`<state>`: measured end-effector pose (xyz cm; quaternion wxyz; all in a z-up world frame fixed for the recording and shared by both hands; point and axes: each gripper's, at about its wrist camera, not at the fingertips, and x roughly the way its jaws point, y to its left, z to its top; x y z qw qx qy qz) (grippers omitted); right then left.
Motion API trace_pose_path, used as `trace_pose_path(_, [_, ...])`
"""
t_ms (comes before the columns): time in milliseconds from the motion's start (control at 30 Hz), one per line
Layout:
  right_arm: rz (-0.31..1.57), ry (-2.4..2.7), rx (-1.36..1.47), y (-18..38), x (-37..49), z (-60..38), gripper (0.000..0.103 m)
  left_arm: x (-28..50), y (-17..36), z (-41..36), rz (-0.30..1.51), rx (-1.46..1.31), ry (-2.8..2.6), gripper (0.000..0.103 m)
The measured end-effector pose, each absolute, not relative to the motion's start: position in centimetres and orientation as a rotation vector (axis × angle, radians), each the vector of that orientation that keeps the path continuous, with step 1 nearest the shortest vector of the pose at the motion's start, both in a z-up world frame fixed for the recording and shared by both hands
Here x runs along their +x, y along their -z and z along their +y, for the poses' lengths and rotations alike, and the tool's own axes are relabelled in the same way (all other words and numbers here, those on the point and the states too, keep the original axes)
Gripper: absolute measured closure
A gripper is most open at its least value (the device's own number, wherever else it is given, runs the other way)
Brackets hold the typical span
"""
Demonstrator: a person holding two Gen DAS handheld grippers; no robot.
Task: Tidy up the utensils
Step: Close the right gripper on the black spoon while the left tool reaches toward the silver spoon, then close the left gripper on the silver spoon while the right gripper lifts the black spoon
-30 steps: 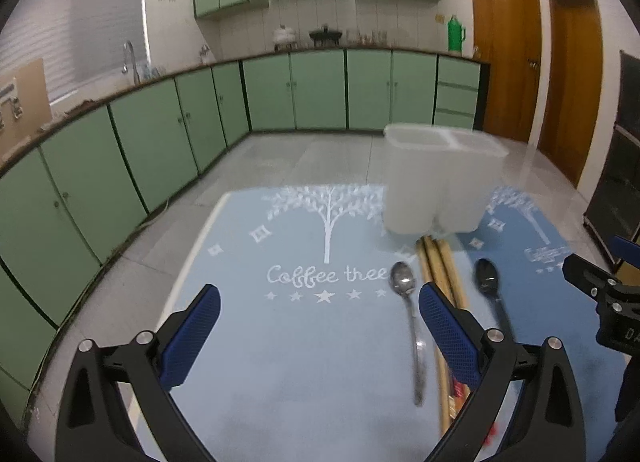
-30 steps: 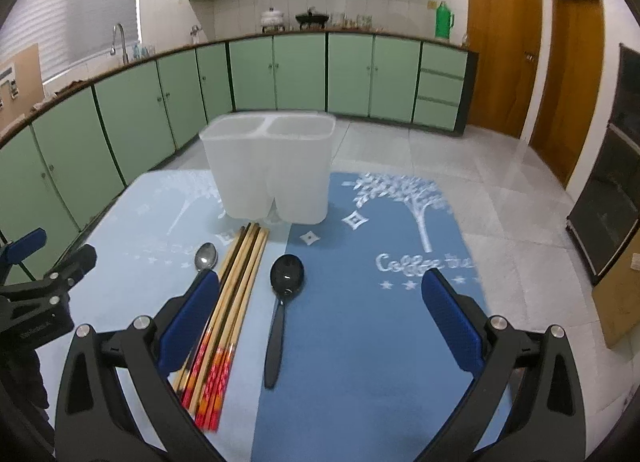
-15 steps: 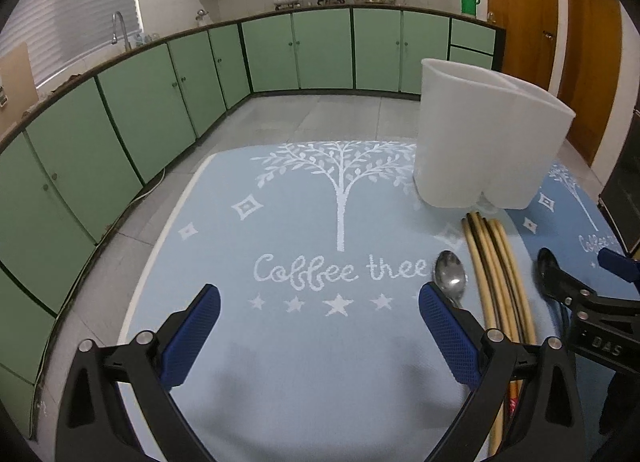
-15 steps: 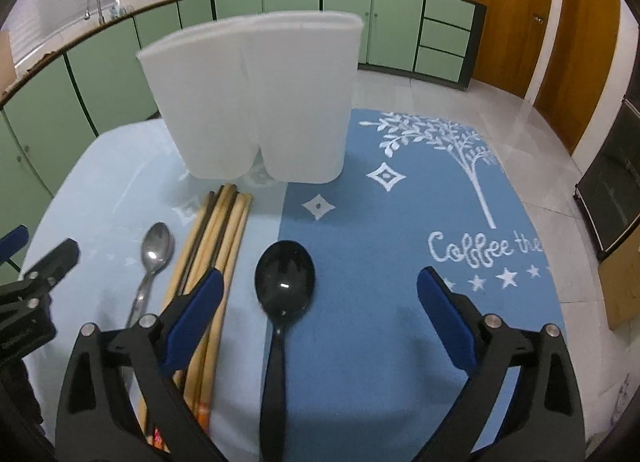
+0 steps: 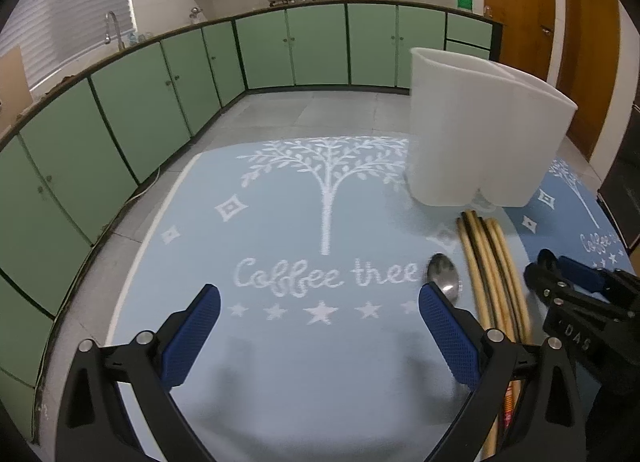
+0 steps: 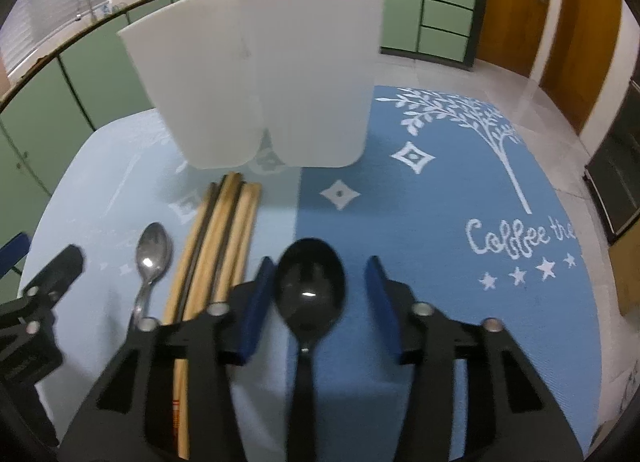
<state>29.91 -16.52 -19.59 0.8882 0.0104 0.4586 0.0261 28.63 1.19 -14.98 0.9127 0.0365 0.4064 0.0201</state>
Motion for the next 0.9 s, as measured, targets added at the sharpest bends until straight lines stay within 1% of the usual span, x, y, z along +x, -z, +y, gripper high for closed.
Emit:
trace_pose_path(433, [0.955,-0.079,0.042,19.2,29.8,-20.1,0.069,31.1,16.8,-2.9,0.885,0.087,0.016,0.006])
trace_pose_path(667, [0.947,-0.09,0.037,19.4,29.6,-20.3,0.069,32.8,18.0,-3.2,0.944,0.087,-0.002,0.006])
trace_pose_path(867, [0.976,-0.117,0.048,19.5,30.4,-20.7,0.067,33.8,18.1,-2.5,0.983,0.037,0.009,0.006])
trace_pose_path(900, [0.987,-0.123,0.049,19.4,30.6,-20.8,0.066,33.8,18.0,-2.4,0.984,0.034,0.008,0.007])
